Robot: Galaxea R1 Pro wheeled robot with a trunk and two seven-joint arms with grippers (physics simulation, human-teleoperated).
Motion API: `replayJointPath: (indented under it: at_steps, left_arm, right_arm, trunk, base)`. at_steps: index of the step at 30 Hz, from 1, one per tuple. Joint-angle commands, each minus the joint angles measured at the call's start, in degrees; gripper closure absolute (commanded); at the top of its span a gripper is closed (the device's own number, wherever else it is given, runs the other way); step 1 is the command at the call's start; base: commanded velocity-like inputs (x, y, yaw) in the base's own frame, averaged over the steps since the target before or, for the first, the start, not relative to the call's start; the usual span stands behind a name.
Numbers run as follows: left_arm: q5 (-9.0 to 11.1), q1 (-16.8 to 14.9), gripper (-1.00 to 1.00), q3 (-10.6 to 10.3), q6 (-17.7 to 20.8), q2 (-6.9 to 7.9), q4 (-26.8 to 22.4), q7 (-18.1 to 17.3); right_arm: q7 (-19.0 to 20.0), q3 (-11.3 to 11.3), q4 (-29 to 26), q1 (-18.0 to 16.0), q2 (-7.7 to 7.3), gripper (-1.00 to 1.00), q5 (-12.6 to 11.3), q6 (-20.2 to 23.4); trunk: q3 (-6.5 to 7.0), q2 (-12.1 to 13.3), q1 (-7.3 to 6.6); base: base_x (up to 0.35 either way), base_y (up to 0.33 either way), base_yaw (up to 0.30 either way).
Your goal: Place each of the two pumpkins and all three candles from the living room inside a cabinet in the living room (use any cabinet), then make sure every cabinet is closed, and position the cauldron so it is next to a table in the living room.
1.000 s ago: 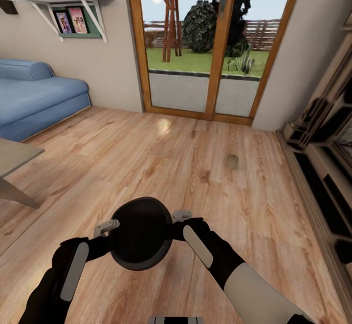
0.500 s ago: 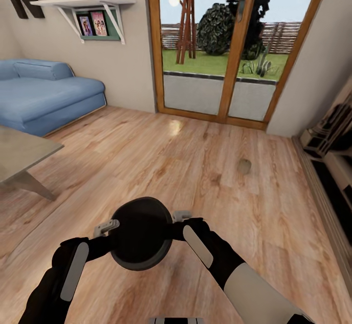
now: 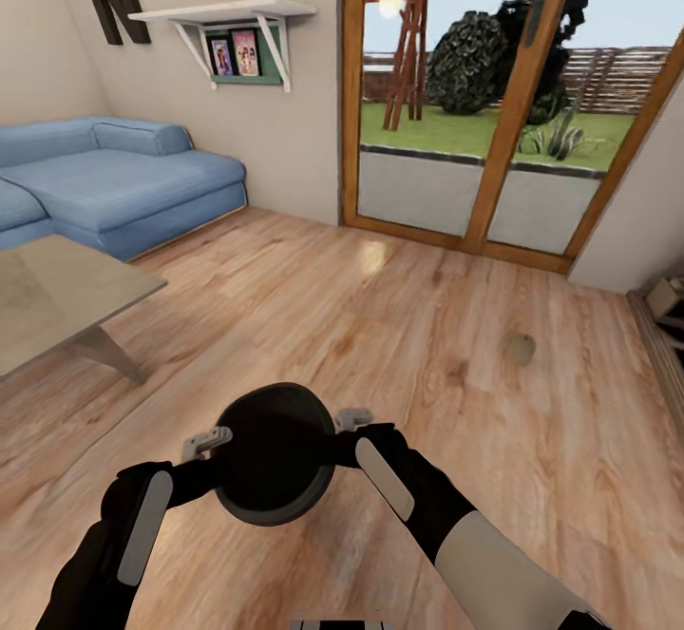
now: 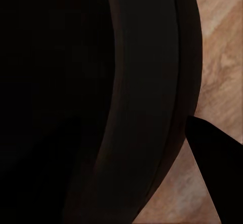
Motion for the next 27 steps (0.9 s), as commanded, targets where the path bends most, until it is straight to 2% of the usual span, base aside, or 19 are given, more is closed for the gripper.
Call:
replayJointPath:
  at_steps: [1,12,27]
  left_arm:
    - [1.2,0.0,1.00,0.9,0.2,0.46,-0.6,0.6]
    - [1.2,0.0,1.00,0.9,0.2,0.41,-0.6,0.6]
    - [1.2,0.0,1.00,0.9,0.2,0.38,-0.6,0.6]
  right_arm:
    - [-0.5,0.0,0.0,-0.1,0.00,1.00,-1.5,0.1]
    - [-0.5,0.0,0.0,-0.1,0.00,1.00,-1.5,0.1]
    - [-0.6,0.1,0.0,-0.1,0.00,1.00,-1.5,0.1]
  trunk:
    - [-0.03,0.0,0.01]
    - [0.03,0.0,0.01]
    - [0.62,0.0,0.01]
  base:
    - [0.302,0.000,0.105]
    - [0.243,-0.017,0.031]
    - [0.011,-0.003,0.249]
